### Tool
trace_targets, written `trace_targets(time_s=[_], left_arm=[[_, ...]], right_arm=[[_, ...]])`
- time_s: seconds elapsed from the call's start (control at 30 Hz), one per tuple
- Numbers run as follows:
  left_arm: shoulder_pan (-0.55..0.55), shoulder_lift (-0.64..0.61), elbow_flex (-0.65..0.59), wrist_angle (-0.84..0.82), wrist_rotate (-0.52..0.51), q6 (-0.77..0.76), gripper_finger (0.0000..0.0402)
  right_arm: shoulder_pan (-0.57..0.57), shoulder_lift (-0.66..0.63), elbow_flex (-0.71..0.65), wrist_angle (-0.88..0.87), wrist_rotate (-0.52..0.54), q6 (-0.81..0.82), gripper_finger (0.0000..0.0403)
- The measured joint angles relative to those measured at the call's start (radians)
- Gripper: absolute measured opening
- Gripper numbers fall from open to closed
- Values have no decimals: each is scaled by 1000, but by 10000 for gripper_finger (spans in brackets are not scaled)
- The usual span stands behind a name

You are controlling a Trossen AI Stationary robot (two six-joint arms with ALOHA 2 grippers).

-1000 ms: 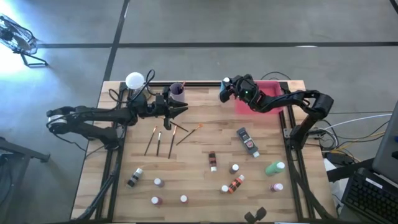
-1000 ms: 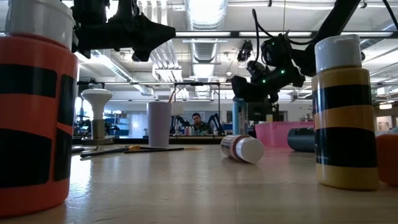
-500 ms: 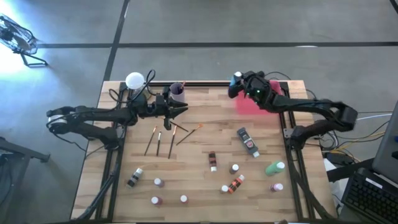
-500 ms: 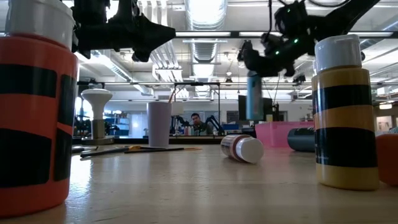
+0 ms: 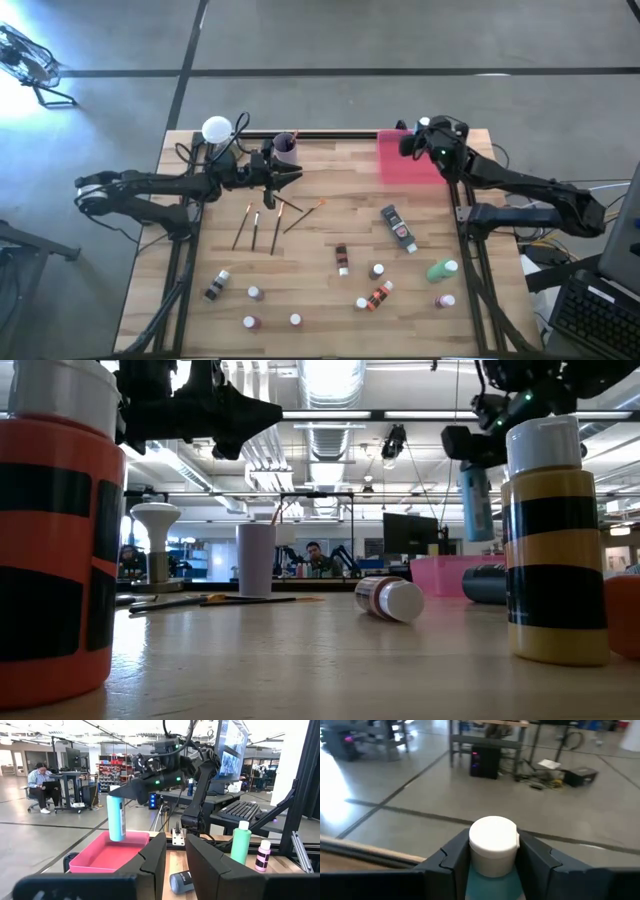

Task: Pick & Place Paint Supplies
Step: Put the large blue paint bottle into the pink bin

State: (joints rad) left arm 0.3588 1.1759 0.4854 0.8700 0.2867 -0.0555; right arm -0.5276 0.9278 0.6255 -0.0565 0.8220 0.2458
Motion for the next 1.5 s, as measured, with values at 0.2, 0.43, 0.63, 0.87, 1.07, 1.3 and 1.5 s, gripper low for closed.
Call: trace_targets(time_s=[0.2, 0.43, 0.63, 0.87, 1.07, 1.3, 1.5], left_arm=[[0, 0, 0, 0, 0, -5, 80], [0, 0, 0, 0, 0, -5, 80], [0, 0, 0, 0, 0, -2, 80], [0, 0, 0, 0, 0, 0, 80], [1, 0, 0, 0, 0, 2, 80], [1, 0, 0, 0, -1, 6, 80], [1, 0, 0, 2, 0, 6, 80]], right_arm=[[-62, -38, -103, 15, 49, 60, 114], [-175, -29, -184, 88, 72, 119, 121], [-252, -10, -213, 153, 70, 125, 123], [-298, 65, -223, 232, 68, 147, 118], [-321, 146, -224, 299, 129, 178, 127], [-319, 198, -222, 332, 173, 223, 114], [-320, 250, -216, 366, 208, 279, 134]])
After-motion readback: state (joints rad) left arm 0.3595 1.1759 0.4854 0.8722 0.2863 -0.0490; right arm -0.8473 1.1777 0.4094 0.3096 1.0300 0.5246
